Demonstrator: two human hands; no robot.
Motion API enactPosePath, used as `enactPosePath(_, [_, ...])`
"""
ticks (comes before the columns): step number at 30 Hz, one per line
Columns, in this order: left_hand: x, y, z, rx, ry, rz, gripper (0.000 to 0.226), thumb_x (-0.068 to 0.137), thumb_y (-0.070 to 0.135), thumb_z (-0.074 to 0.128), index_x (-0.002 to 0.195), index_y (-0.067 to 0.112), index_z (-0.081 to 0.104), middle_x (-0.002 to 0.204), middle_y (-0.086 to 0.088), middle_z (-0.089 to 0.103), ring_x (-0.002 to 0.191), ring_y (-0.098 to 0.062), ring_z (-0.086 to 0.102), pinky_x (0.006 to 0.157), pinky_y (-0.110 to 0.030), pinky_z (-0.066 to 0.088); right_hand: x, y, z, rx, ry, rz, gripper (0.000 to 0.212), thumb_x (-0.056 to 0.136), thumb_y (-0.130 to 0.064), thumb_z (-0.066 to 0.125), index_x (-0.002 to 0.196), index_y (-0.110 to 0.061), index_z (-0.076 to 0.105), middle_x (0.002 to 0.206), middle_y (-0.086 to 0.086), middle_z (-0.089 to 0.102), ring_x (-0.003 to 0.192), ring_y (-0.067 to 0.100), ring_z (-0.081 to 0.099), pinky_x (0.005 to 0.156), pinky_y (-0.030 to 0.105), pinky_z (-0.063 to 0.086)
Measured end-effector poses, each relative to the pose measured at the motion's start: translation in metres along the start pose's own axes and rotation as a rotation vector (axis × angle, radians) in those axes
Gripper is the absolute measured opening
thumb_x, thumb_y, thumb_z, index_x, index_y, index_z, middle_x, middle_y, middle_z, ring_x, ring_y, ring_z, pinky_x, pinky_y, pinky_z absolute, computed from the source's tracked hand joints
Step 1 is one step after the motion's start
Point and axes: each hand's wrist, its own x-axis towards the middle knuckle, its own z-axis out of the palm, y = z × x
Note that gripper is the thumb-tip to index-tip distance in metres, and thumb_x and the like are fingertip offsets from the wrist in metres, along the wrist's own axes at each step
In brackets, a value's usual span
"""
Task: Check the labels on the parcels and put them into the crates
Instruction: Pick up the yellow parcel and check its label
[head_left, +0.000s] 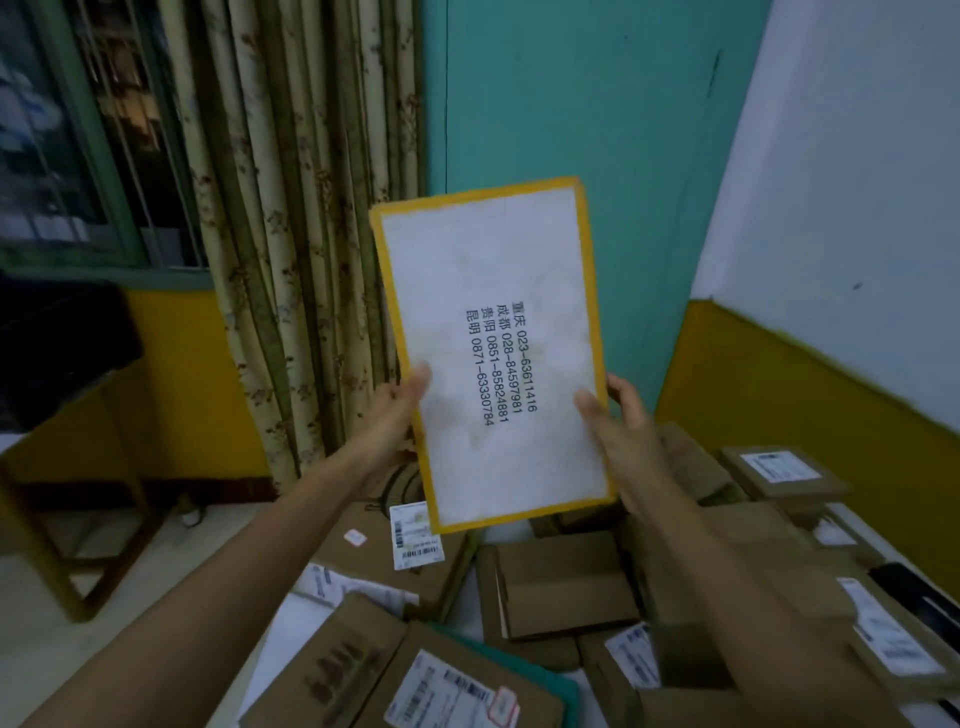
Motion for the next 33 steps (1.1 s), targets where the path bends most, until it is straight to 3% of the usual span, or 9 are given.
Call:
enactPosePath(4, [0.008,-0.019,-0.010,0.065,0.045,0.139,0.043,0.090,0.022,0.061,0.128,0.029,0.041,0.117,0.013,0.058,0.086,0.004,0.067,0.066,-0.018,0.055,-0.001,-0.007,0.009,-0.117,-0.090,-0.118,0.047,0.088,-0.014,0.068,0.127,-0.034,0.050,0.128,-0.005,0.057,0.118,0.017,0.056,0.094,0.042,0.053])
enactPosePath(7, [0.009,-0.030,-0.026,-0.059,0.092,-0.025,0.049,0.094,0.028,0.055,0.140,0.027,0.037,0.129,0.004,0.056,0.105,-0.016,0.063,0.089,-0.040,0.052,-0.003,-0.031,0.008,-0.167,-0.311,-0.219,0.045,0.082,-0.043,0.069,0.123,-0.048,0.050,0.134,-0.015,0.053,0.125,0.005,0.052,0.101,0.028,0.048])
enactPosePath(10, [0.010,-0.034,-0.037,-0.156,0.115,-0.098,0.051,0.096,0.035,0.050,0.144,0.025,0.035,0.136,-0.001,0.054,0.113,-0.025,0.059,0.094,-0.046,0.047,-0.004,-0.053,0.003,-0.407,-0.525,-0.298,0.081,0.057,-0.078,0.068,0.129,-0.062,0.035,0.143,-0.033,0.034,0.135,-0.010,0.032,0.108,0.010,0.030])
enactPosePath(13, [0.010,-0.027,-0.039,-0.237,0.121,-0.101,0.050,0.098,0.043,0.040,0.142,0.019,0.040,0.132,-0.011,0.056,0.111,-0.032,0.058,0.087,-0.045,0.049,0.003,-0.059,0.004,-0.638,-0.510,-0.388,0.108,0.052,-0.071,0.077,0.142,-0.058,0.018,0.151,-0.030,0.026,0.139,-0.005,0.029,0.108,0.016,0.030])
enactPosePath(18, [0.010,-0.002,-0.028,-0.110,0.047,0.103,0.067,0.087,0.074,0.024,0.112,0.029,0.067,0.106,-0.016,0.067,0.105,-0.030,0.063,0.094,-0.048,0.043,0.024,-0.059,0.000,-0.120,-0.245,-0.145,0.052,0.067,-0.042,0.076,0.114,-0.031,0.057,0.095,-0.020,0.073,0.089,0.006,0.070,0.070,0.022,0.058])
enactPosePath(21, [0.008,-0.003,-0.022,0.139,-0.120,0.164,0.075,0.074,0.085,0.034,0.131,0.039,0.049,0.132,0.002,0.058,0.124,-0.014,0.053,0.097,-0.043,0.042,0.034,-0.043,-0.012,0.050,-0.216,0.018,0.062,0.066,-0.040,0.076,0.121,-0.020,0.058,0.105,0.001,0.074,0.096,0.022,0.071,0.082,0.044,0.058])
enactPosePath(25, [0.003,0.000,-0.019,0.453,-0.101,0.368,0.074,0.077,0.061,0.060,0.142,0.049,0.028,0.149,0.008,0.037,0.133,-0.014,0.040,0.107,-0.049,0.038,0.045,-0.031,-0.040,0.278,-0.182,0.147,0.064,0.073,-0.032,0.071,0.132,-0.016,0.050,0.111,0.010,0.071,0.098,0.028,0.070,0.080,0.047,0.057])
enactPosePath(30, [0.015,0.029,-0.013,1.040,-0.045,0.540,0.139,0.036,0.076,0.076,0.147,0.040,0.001,0.159,0.004,0.011,0.146,-0.020,0.009,0.116,-0.056,0.004,0.056,-0.036,-0.056,0.284,-0.305,0.245,0.041,0.082,-0.026,0.061,0.120,-0.013,0.058,0.102,0.012,0.074,0.091,0.026,0.072,0.069,0.040,0.059])
enactPosePath(33, [0.015,0.035,-0.009,0.717,-0.083,0.405,0.112,0.035,0.063,0.080,0.130,0.032,0.031,0.127,0.013,0.049,0.119,-0.011,0.049,0.102,-0.040,0.042,0.064,-0.056,-0.063,0.206,-0.346,0.334,0.038,0.083,-0.038,0.055,0.103,-0.013,0.074,0.098,0.012,0.074,0.086,0.025,0.072,0.069,0.036,0.059])
